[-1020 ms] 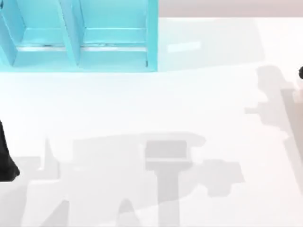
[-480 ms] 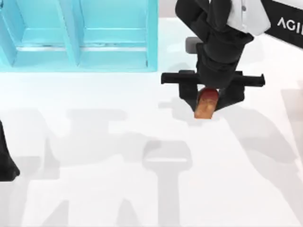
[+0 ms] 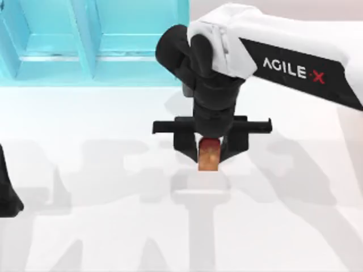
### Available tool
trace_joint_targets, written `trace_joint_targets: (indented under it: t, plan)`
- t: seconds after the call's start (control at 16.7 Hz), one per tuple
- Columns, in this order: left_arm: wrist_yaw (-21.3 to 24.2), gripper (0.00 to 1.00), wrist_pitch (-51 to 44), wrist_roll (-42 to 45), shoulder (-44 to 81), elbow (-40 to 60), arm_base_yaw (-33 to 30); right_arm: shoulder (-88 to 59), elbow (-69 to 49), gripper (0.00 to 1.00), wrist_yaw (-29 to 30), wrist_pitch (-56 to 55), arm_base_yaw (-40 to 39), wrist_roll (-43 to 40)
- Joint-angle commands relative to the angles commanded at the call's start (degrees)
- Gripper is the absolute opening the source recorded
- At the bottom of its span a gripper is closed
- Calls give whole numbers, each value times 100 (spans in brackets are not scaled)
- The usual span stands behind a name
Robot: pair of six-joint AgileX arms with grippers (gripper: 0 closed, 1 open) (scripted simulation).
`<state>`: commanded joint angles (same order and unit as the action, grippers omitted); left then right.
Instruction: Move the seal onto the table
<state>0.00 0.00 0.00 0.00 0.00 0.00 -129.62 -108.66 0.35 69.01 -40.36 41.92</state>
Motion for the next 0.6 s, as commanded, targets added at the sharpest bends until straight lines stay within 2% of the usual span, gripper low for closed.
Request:
trace_joint_targets:
  t: [0.6]
  plan:
    - [0,100,0,0,0,0,0,-231,648,0,2,-879,-8,11]
